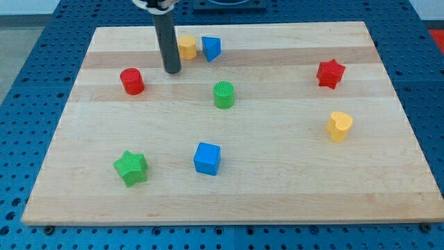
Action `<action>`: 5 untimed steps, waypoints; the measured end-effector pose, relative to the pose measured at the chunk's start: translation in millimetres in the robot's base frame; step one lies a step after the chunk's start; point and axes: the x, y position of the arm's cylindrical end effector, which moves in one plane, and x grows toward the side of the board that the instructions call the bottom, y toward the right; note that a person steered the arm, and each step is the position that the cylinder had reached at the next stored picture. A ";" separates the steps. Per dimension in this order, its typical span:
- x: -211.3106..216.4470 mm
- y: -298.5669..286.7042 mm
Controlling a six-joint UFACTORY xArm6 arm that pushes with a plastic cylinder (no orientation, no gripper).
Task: Keep red circle on bottom left to yellow hexagon
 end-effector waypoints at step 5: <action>66.2 -85.1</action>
